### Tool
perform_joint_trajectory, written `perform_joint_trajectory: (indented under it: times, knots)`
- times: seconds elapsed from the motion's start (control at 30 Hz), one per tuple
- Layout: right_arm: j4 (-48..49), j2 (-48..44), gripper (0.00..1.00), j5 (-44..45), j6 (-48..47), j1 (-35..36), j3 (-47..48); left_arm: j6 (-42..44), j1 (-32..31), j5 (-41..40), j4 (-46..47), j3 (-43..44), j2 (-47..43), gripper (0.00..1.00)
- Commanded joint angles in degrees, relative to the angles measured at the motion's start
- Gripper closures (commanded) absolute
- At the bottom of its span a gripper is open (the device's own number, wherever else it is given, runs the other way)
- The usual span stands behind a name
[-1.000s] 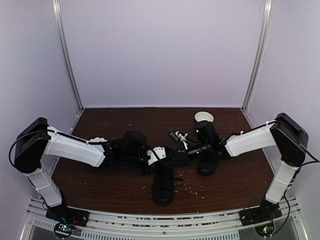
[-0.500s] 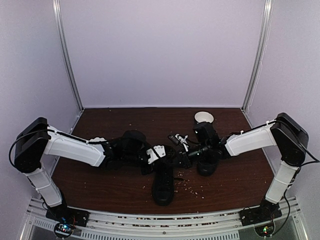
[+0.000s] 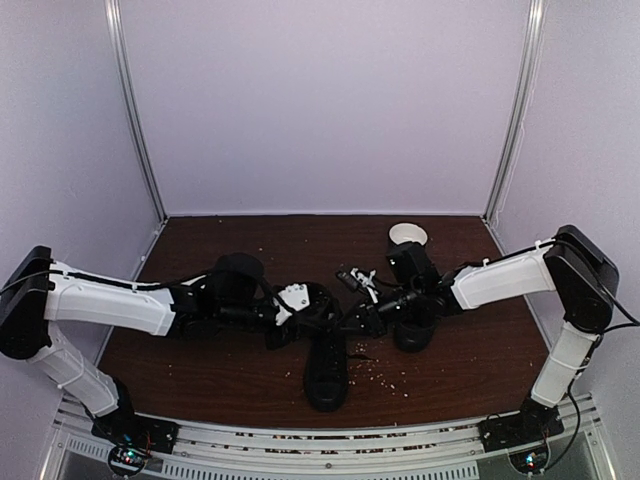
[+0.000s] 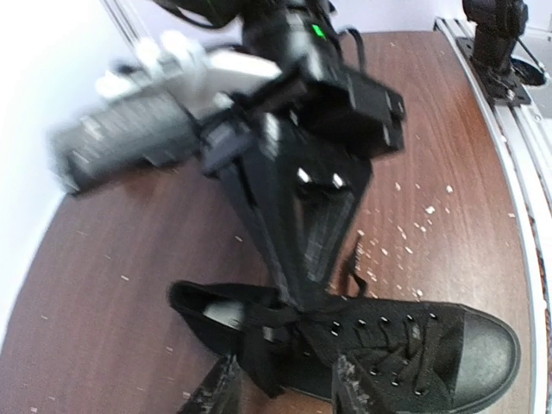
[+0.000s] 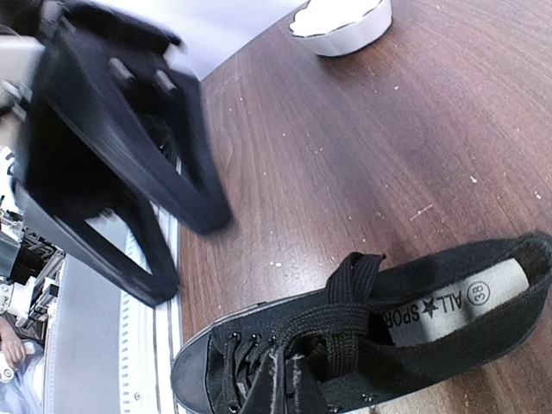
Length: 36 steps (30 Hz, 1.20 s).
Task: Tie the shoes
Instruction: Tie the loops with the shoelace on the shoe.
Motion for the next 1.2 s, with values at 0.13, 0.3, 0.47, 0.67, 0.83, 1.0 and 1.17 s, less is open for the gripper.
perform_joint_trajectory:
  times: [0.13, 0.3, 0.47, 0.67, 0.83, 1.0, 1.17]
  knots:
    - [0.41, -1.36, 1.00, -1.81, -0.43, -0.20, 1.67, -4.55, -1.02, 3.92, -2.96, 0.82, 6.63, 0.58]
    - [0.69, -0.96, 0.94, -2.15, -0.26, -0.20, 1.95, -5.58, -0.99, 3.18, -2.05, 1.41, 8.79, 0.51]
    - [-4.13, -3.81, 0.76, 1.50, -2.34, -1.00, 2.26, -3.17, -0.82, 5.29, -1.91, -1.29, 4.04, 0.62]
    - [-13.05, -12.81, 0.69, 15.82, -2.67, -2.04, 0.34, -3.46, 3.62, 0.89, -4.02, -4.14, 0.74, 0.57]
    - [-13.55, -15.69, 0.60, 19.09, -1.09, 1.50, -4.72, -4.07, 7.39, 1.84, -4.99, -0.88, 5.13, 0.40]
    - [-10.04, -13.30, 0.51, 21.84, -4.33, 5.59, -6.85, -2.14, 7.49, 0.25, -3.73, 1.57, 9.03, 0.36]
    - [-6.35, -8.73, 0.50, 21.05, -6.21, 6.43, -5.29, -2.31, 8.38, 0.61, -0.21, 3.16, 11.91, 0.36]
